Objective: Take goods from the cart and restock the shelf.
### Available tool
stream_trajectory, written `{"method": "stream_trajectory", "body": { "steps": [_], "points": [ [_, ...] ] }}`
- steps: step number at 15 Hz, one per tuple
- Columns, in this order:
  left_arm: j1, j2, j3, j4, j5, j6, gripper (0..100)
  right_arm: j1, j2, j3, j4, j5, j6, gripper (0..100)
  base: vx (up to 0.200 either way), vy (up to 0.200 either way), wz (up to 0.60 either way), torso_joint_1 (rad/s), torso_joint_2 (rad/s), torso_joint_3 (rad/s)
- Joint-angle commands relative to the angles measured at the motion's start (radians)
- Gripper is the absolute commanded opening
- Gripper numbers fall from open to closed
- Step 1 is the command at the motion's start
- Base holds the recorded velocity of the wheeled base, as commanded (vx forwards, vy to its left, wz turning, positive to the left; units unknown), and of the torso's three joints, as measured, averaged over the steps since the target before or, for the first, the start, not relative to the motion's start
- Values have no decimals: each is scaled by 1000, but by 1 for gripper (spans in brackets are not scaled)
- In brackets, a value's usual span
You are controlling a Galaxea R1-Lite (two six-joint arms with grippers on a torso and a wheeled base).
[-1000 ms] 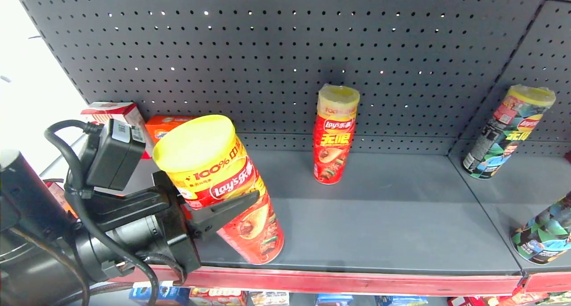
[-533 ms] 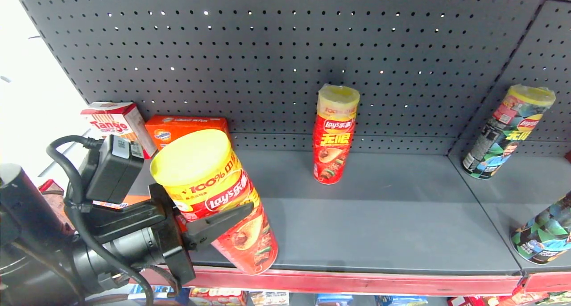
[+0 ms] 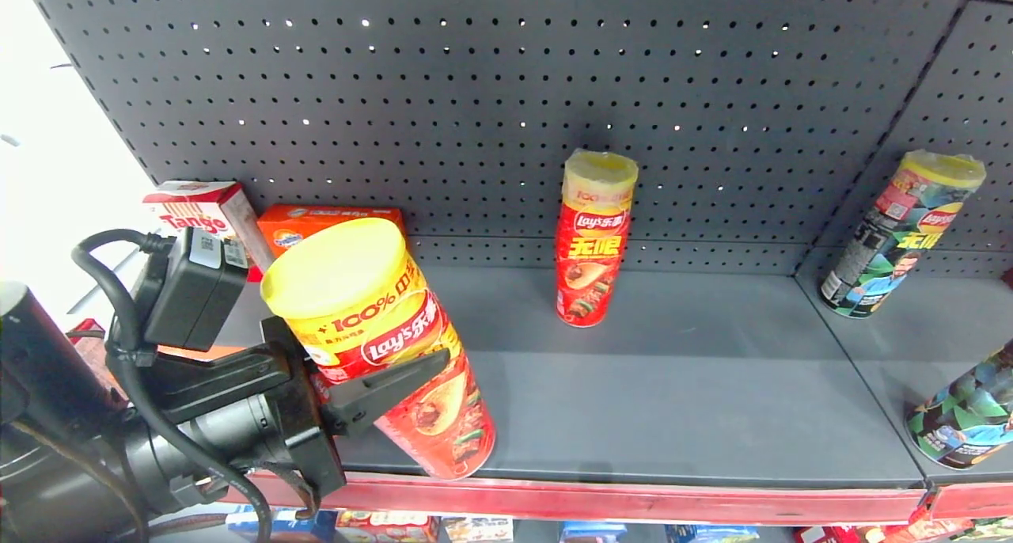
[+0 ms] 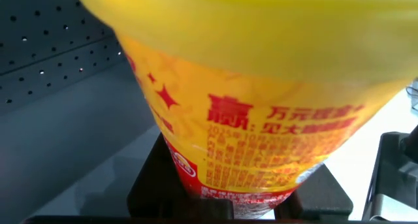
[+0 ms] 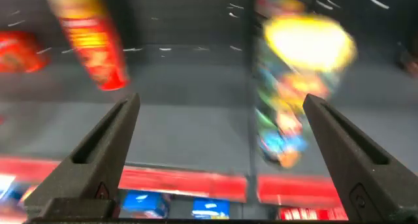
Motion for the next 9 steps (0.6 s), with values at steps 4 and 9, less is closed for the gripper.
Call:
{"method": "stream_trajectory", "body": {
  "steps": [4, 9],
  "points": [
    [9, 0, 4, 1, 1, -1, 0, 99, 288, -238, 96, 48, -114, 100, 0, 0, 0, 0, 0, 0],
    [25, 0, 6, 1, 1, -1, 0, 307, 503, -352, 56, 62, -181, 100, 0, 0, 0, 0, 0, 0]
  ]
}}
